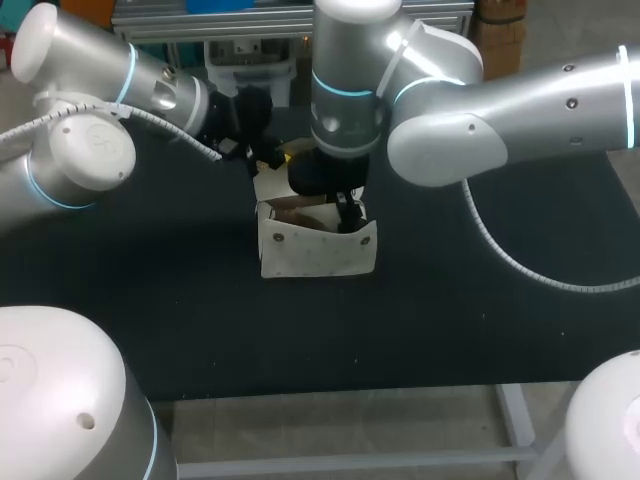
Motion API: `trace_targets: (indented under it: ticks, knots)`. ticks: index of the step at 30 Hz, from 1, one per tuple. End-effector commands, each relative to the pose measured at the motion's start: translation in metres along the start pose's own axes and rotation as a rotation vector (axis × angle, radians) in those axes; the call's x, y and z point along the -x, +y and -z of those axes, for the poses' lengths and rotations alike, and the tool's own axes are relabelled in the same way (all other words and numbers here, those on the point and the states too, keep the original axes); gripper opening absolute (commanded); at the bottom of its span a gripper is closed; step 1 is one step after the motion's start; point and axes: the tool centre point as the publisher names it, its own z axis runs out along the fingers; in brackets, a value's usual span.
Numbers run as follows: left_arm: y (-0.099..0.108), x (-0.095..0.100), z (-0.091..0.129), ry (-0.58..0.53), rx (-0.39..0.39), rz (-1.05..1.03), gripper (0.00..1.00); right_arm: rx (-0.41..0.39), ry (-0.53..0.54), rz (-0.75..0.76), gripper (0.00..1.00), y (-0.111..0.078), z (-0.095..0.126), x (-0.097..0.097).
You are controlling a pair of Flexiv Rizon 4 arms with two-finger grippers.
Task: Pick up the bag, open it, inspect its contents, close it, and place it on the opposite side
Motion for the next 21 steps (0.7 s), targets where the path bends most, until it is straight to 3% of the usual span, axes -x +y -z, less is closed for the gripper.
trace_targets:
  ticks: [1,2,3,5,21]
  knots:
    - [0.003,0.000,-0.002,0.003,-0.001,-0.001,0.00,-0.004,-0.007,-0.002,1.00,0.000,-0.008,-0.004]
    - [0.003,0.000,-0.002,0.003,-0.001,-0.001,0.00,-0.004,-0.009,-0.004,0.80,0.000,-0.007,-0.004]
    - [0.003,0.000,-0.002,0.004,0.000,-0.001,0.00,-0.003,-0.014,-0.005,0.40,-0.001,-0.006,-0.004]
    - [0.003,0.000,-0.002,0.006,0.000,-0.001,0.00,-0.001,-0.030,-0.015,0.00,-0.002,-0.004,-0.003]
    - [0.001,-0.001,-0.004,0.009,0.007,-0.006,0.00,0.029,-0.330,-0.116,0.00,-0.014,0.047,0.006]
